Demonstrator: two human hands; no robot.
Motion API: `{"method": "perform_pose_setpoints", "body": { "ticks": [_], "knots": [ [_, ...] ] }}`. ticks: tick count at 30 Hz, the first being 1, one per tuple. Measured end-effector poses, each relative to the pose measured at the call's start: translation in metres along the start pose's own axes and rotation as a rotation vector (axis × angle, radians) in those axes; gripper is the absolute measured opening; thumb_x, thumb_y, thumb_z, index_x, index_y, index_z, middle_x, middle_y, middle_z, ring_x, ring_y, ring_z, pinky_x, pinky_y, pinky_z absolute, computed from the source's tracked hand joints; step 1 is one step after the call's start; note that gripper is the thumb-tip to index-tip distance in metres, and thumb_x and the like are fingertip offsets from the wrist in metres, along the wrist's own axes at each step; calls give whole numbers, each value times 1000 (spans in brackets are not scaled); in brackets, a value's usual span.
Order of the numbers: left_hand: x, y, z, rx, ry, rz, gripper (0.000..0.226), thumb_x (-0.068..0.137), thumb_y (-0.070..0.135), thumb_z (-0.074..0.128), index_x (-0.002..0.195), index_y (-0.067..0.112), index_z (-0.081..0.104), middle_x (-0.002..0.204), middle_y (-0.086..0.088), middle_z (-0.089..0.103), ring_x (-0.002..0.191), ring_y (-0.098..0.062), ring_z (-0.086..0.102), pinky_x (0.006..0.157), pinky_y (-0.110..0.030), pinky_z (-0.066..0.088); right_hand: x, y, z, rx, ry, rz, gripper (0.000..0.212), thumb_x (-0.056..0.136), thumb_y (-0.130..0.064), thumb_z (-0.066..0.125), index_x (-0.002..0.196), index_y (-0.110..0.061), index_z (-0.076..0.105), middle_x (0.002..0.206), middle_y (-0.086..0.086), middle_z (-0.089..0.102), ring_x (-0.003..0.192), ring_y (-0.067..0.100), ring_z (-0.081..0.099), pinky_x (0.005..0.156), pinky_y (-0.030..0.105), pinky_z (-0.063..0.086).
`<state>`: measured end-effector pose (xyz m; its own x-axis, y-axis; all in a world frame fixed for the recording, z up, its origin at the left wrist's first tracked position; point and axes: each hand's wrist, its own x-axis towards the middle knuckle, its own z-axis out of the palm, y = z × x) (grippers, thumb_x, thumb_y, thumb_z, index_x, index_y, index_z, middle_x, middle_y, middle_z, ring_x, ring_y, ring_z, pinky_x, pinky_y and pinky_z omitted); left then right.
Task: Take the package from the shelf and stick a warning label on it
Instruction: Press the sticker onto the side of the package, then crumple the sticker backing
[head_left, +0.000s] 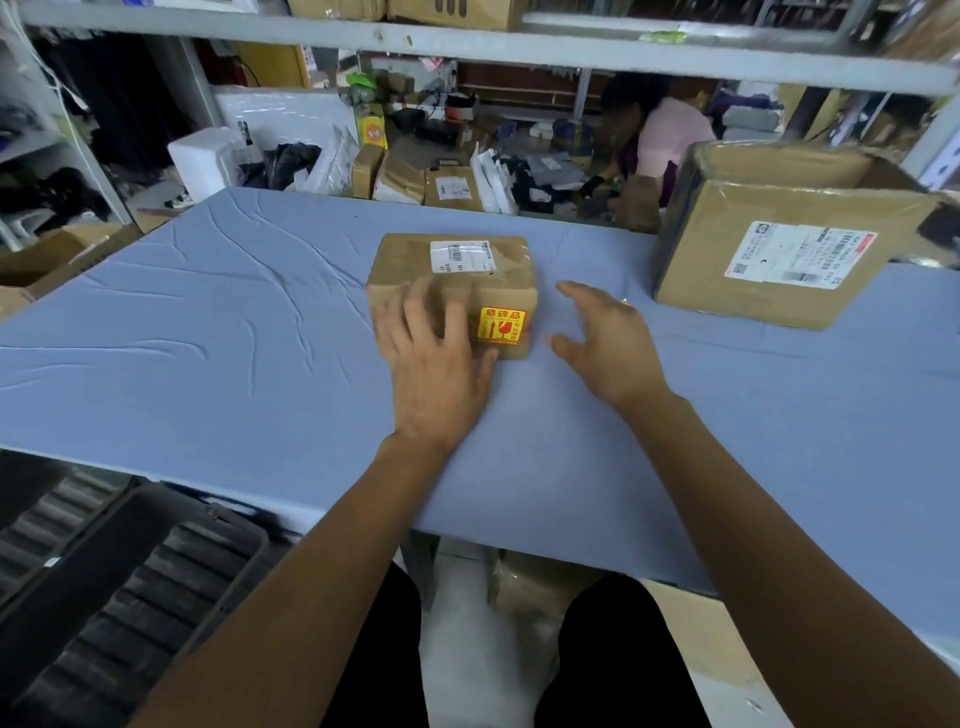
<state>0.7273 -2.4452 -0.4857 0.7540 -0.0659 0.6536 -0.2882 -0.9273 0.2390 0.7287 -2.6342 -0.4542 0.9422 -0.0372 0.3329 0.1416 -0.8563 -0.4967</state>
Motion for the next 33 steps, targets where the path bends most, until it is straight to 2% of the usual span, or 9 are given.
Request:
{"method": "perform_pose_setpoints", "body": {
  "ticks": [2,5,10,14,18,22,25,30,33],
  "knots": [
    [-12,16,-1,-43,-84,125,52,80,39,67,121,12,51,128,-21,56,112,-45,54,97,-53,48,-13,12,-22,-30,65,44,40,84,-23,70,122,-13,66,128,11,67,116,32,62,98,37,47],
    [-26,49,-1,-269,-470,190,64,91,47,59,143,14,45,136,-17,53,128,-40,46,105,-50,44,-44,33,-45,3,76,167,20,89,-20,63,101,-8,75,111,16,73,104,34,66,89,39,50],
    [-36,100,0,-416,-676,195,93,86,51,67,158,15,19,127,-20,57,120,-38,47,102,-44,40,-92,58,-65,10,-82,343,25,92,-19,57,106,-6,72,108,16,74,105,33,65,91,34,48],
    [-36,124,1,-437,-700,226,43,86,33,72,118,5,65,109,-18,66,106,-37,59,89,-39,41,-106,50,-59,81,-143,329,22,84,-13,67,104,-11,75,103,10,75,101,26,67,82,27,45],
    [-45,123,-4,-580,-632,19,13,83,18,74,91,8,76,93,-13,77,91,-29,70,78,-34,52,-114,39,-53,151,-79,300,13,82,-17,72,92,-12,79,94,9,78,92,23,69,82,29,52],
    [-48,111,-17,-720,-549,-150,13,80,10,78,93,9,76,97,-7,70,92,-21,62,76,-21,43,-124,28,-50,507,-25,312,12,86,-6,66,82,-11,76,79,10,72,72,16,60,73,29,47],
    [-50,102,-29,-860,-628,-251,13,84,10,75,72,13,73,69,-2,64,73,-20,57,65,-23,43,-125,16,-46,718,8,315,14,89,-1,61,83,-6,73,81,15,69,76,22,61,75,34,50],
    [-50,91,-43,-1114,-565,-685,19,82,6,76,68,19,72,71,-11,70,67,-23,65,80,-41,59,-128,-3,-37,603,-6,171,14,80,-7,76,93,-9,75,99,11,72,88,19,69,84,26,54],
    [-44,87,-52,-1284,-693,-770,15,89,2,69,79,13,69,76,-10,66,68,-18,61,72,-30,54,-127,-8,-38,529,69,161,8,82,-8,74,88,-13,76,90,11,74,78,22,68,79,31,54]
  ]
}}
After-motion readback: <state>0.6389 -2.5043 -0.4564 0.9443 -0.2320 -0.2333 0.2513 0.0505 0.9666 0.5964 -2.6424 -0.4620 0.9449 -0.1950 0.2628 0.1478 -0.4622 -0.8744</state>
